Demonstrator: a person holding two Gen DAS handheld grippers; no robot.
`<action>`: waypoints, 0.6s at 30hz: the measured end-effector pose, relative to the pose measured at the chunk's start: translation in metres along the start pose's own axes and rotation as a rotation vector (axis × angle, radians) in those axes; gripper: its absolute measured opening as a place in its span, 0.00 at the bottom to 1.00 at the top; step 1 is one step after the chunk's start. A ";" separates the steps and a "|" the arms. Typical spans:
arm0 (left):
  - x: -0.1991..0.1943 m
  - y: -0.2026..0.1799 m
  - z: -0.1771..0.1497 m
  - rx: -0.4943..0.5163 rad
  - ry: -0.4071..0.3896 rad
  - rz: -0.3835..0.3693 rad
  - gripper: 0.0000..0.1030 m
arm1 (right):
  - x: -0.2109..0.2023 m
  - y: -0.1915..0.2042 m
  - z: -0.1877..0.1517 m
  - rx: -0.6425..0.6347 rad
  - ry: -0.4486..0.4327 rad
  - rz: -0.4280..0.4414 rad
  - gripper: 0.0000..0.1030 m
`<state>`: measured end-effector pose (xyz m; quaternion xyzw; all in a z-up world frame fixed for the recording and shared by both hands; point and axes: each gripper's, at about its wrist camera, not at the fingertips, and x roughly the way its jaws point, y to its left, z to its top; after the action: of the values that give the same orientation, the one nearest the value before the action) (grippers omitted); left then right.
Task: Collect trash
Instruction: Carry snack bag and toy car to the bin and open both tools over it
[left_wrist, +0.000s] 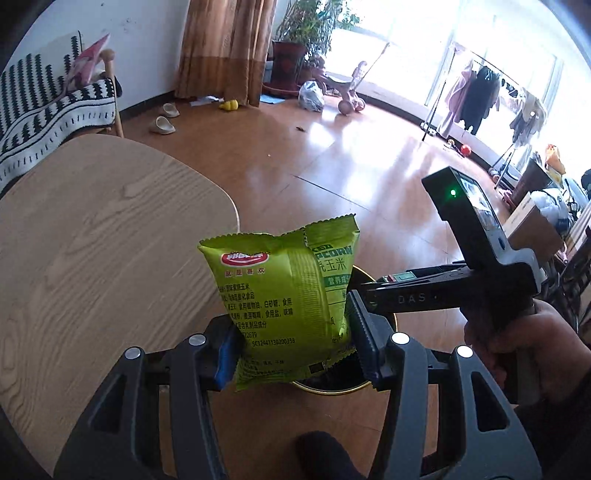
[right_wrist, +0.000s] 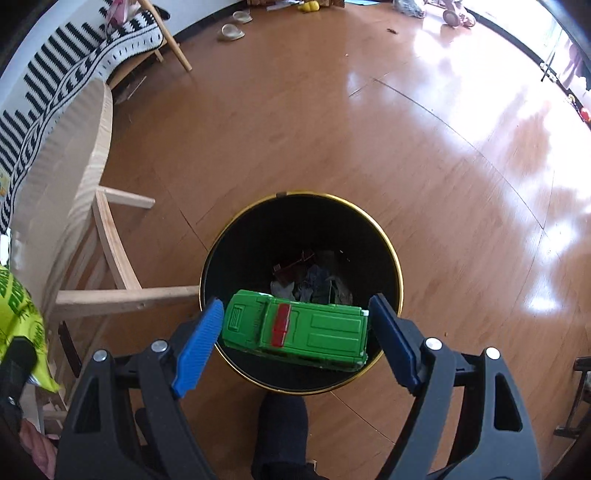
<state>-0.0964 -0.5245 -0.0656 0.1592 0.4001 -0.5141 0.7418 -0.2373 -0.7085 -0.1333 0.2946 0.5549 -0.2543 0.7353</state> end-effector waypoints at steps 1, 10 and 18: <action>0.003 0.003 0.001 0.001 0.003 0.001 0.50 | 0.000 0.001 0.001 -0.003 0.001 0.000 0.76; 0.013 0.002 0.000 -0.012 0.024 -0.004 0.50 | -0.002 0.007 0.003 0.001 -0.004 0.014 0.77; 0.022 0.001 -0.002 -0.021 0.045 -0.008 0.50 | -0.013 -0.002 0.006 0.042 -0.038 0.008 0.85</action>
<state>-0.0930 -0.5369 -0.0834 0.1612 0.4225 -0.5092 0.7323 -0.2382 -0.7136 -0.1195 0.3073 0.5340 -0.2686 0.7405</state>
